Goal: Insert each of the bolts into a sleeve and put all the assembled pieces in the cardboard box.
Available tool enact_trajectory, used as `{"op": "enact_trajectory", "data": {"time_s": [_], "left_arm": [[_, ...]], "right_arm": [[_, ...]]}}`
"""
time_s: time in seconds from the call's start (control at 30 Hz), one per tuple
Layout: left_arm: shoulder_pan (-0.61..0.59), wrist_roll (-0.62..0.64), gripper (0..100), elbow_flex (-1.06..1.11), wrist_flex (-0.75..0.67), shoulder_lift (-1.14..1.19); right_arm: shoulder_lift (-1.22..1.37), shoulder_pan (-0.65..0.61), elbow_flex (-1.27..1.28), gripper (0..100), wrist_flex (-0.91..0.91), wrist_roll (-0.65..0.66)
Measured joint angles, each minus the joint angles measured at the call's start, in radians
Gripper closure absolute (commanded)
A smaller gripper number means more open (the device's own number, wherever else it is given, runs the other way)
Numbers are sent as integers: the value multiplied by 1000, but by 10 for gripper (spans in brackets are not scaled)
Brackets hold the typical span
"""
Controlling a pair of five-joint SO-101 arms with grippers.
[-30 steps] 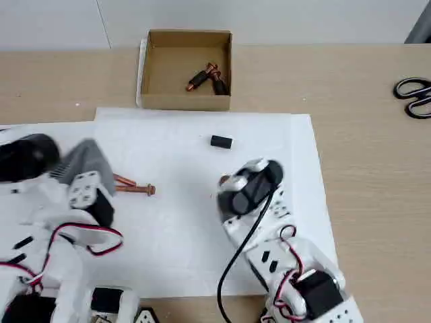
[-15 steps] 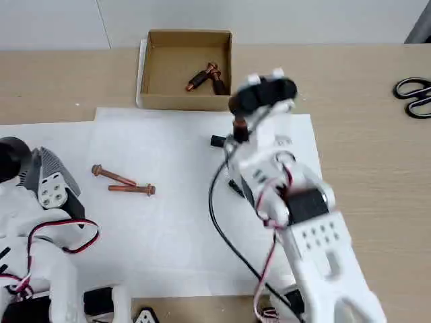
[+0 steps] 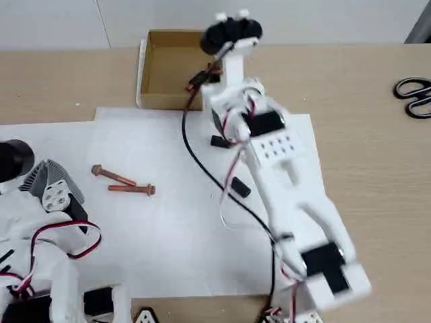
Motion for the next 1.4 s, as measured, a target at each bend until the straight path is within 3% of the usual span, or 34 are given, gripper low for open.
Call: {"op": "enact_trajectory", "data": {"time_s": [0.5, 0.83, 1.1, 1.3, 1.4], "left_arm": [[-2, 0, 995, -92, 164, 0], [-2, 0, 995, -107, 172, 0], [-2, 0, 995, -107, 172, 0], [-2, 0, 995, -107, 172, 0], [-2, 0, 995, -107, 172, 0]], "right_arm": [[790, 0, -858, 995, -2, 0], [1162, 6, -1281, 994, -2, 28], [1250, 8, -1395, 984, 21, 129], [1250, 6, -1399, 802, 84, 138], [1249, 6, -1412, 773, 87, 138]]}}
